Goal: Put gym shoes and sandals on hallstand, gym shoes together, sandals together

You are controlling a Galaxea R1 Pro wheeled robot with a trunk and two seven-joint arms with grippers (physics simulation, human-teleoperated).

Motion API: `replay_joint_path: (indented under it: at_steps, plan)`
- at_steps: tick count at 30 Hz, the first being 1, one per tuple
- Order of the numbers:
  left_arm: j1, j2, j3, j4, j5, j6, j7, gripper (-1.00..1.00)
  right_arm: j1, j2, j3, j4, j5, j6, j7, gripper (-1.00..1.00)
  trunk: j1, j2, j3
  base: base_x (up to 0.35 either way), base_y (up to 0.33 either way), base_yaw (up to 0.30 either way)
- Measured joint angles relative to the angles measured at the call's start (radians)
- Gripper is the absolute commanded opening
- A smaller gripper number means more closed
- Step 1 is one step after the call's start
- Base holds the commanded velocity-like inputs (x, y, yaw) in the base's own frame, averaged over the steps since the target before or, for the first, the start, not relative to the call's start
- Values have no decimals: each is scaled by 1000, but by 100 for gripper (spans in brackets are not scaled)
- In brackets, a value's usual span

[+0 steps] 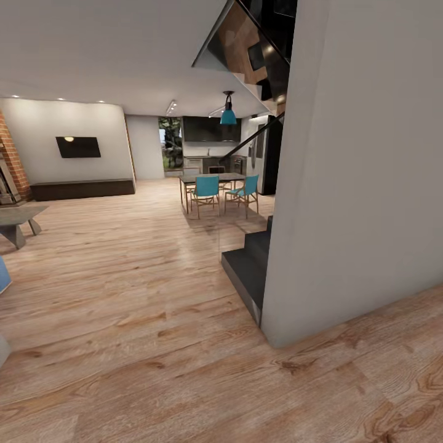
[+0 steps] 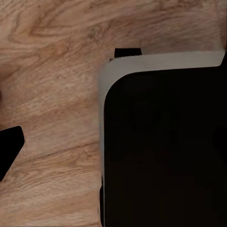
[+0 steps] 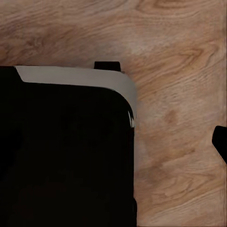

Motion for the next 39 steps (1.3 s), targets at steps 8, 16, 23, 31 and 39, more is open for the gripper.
replay_joint_path:
  at_steps: [8,16,23,31,39]
  plan:
    - [-72,1,1,-76,1,-124,0,100,-4,-22,-4,-84,-3,-206,-1,100,0,0,0,0,0,0]
    - [-102,3,2,-251,6,-225,-8,100,-48,-22,-6,-382,-6,-279,0,100,0,0,0,0,0,0]
    - [-102,2,3,-247,7,-241,-13,100,-72,-22,-3,-381,-3,-287,5,100,0,0,0,0,0,0]
    - [-95,7,3,-241,7,-269,-13,100,-76,-22,1,-382,-1,-289,7,100,0,0,0,0,0,0]
    - [-92,13,5,-241,13,-289,-13,100,-77,-21,-4,-382,-3,-288,2,100,0,0,0,0,0,42]
